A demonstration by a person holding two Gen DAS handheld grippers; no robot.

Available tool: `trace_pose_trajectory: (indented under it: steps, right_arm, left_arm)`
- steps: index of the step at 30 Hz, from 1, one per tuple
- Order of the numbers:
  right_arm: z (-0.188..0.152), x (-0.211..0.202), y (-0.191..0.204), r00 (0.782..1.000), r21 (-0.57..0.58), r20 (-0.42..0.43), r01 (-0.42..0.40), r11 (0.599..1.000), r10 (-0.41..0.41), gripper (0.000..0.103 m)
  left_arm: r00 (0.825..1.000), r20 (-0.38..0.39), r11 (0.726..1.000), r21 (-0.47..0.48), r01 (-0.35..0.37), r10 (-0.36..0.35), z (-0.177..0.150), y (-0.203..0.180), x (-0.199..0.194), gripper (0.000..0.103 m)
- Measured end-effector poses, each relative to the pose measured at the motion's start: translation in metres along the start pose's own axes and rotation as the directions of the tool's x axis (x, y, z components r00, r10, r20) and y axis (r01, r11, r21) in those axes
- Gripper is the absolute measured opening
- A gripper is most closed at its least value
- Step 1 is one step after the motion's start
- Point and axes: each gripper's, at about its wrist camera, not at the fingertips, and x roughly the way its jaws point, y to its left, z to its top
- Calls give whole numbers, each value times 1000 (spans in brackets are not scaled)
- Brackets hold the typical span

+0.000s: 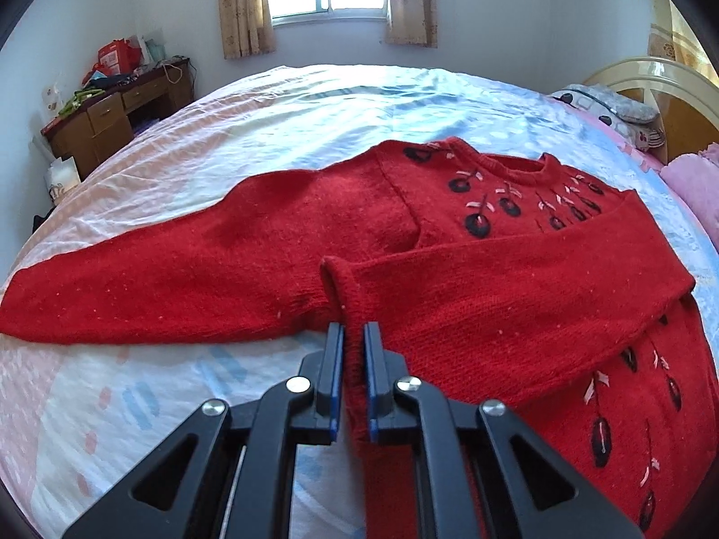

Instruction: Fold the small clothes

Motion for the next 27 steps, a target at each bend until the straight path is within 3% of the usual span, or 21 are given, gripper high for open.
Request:
trace_pose_trajectory:
  steps: [3, 6, 9, 13, 15, 18, 21, 23, 25, 27]
  right_arm:
    - [29, 2, -9, 999, 10, 25, 32, 999, -32, 74]
    - [56, 8, -26, 996, 62, 45, 71, 996, -74, 74]
    - [71, 15, -36, 995, 89, 55, 78, 993, -83, 74]
    - [84, 36, -27, 997, 32, 49, 53, 998, -55, 74]
    - [82, 60, -20, 1000, -1, 1, 17, 1000, -17, 74]
    - [74, 92, -24, 996, 7, -85, 33, 999, -32, 74]
    - [56, 130, -37, 967, 41, -246, 75, 996, -62, 75]
    - [53, 126, -28, 970, -16, -219, 105, 994, -106, 75]
    - [56, 124, -14, 956, -54, -250, 143, 988, -152, 75]
    - [65, 114, 8, 968, -70, -225, 95, 993, -108, 75]
  left_arm:
    - [1000, 16, 1000, 20, -3, 2, 0, -2, -3, 7]
    - [1000, 26, 999, -35, 12, -11, 0, 8, -5, 7]
    - [999, 15, 998, -62, 29, -28, -3, 14, -2, 7]
    - [1000, 17, 999, -41, 9, -8, -4, 8, -2, 7]
    - [1000, 11, 999, -44, 0, 0, -4, 8, -2, 8]
    - [1000, 4, 998, -65, 10, -10, -6, 12, 0, 8]
    - [1000, 0, 998, -65, 16, -16, -7, 13, 1, 8]
    - [1000, -2, 998, -64, 19, -20, -7, 13, 2, 9]
    - [1000, 0, 997, -70, 14, -14, -8, 14, 2, 11]
    - [1000, 2, 997, -77, 14, -14, -9, 15, 1, 12]
